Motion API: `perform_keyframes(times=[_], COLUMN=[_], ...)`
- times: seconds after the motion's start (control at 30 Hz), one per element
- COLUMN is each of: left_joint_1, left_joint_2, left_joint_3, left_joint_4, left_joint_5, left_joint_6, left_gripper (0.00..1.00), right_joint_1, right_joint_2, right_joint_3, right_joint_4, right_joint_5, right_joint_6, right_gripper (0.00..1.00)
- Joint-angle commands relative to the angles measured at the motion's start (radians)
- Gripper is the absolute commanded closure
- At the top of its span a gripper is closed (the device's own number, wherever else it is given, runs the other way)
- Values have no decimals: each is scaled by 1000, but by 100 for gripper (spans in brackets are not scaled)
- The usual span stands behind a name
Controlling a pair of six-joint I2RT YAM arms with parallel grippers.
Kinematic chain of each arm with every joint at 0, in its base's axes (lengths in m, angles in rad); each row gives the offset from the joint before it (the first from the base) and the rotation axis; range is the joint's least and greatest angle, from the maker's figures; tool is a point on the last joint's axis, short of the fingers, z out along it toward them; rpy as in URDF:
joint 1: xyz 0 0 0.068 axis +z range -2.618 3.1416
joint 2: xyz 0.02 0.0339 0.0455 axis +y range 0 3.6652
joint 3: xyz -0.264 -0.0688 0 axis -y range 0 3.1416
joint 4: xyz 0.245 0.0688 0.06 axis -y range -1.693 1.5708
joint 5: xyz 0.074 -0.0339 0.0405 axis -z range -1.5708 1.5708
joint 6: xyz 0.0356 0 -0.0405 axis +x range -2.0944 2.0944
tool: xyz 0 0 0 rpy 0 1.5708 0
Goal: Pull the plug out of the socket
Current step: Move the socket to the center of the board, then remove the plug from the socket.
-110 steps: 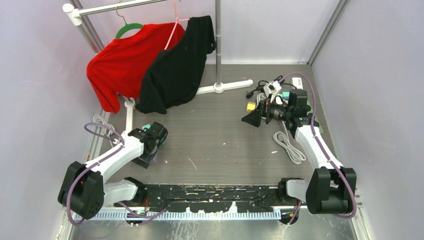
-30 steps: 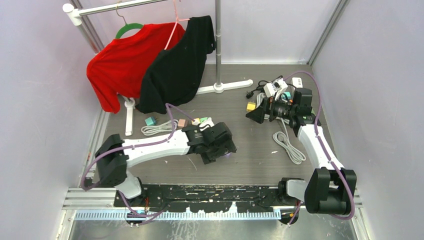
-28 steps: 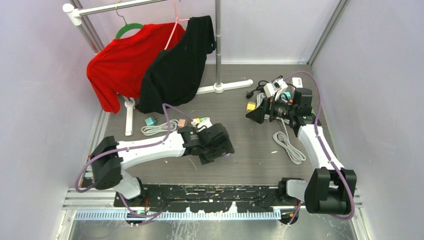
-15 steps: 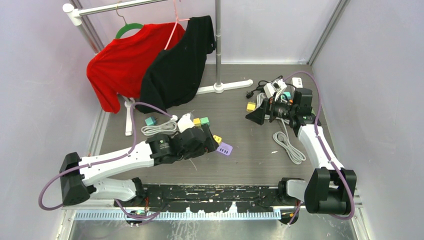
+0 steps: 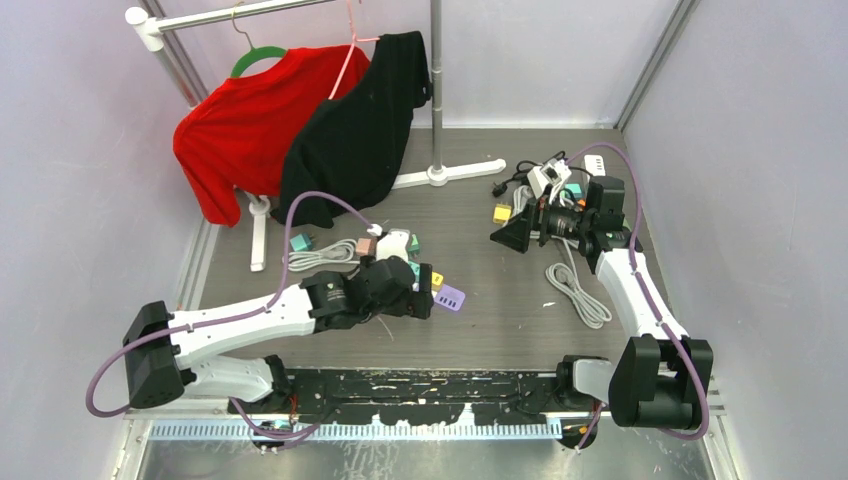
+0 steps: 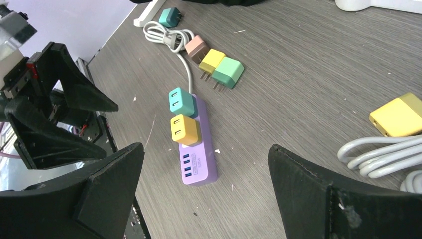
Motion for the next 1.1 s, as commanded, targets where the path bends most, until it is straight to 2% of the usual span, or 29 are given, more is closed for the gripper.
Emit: perform_keyframes(times=[0.0,0.07,0.23,0.43,0.6,0.83,1.07], left_joint_1=[5,7,42,213,228,228,228], left_joint_2=[7,-10,-93,-174,-243,-408,-564], left_joint_3=[29,24,17,0,-184,-437,-567], left_joint_4=[99,126,136,118,315,520,560], left_joint_5=[151,211,220,336,383,338,313], left_joint_6=[326,382,461,517,482,352,316], left_gripper=[1,1,1,1,1,0,0], right_joint_1=[28,59,183,356,451,544,649], right_joint_2=[-11,-10,-14,24,59,85,119], right_joint_3=[6,14,35,47,43,49,58], right_joint_4=[-6,-48,-163,-221,-230,-222,-214], right_joint_5=[-34,-28,48,204,288,391,456], right_joint_6=[-53,-106,-234,-335,-389,-403,-401], right_gripper=[0,0,0,0,0,0,0])
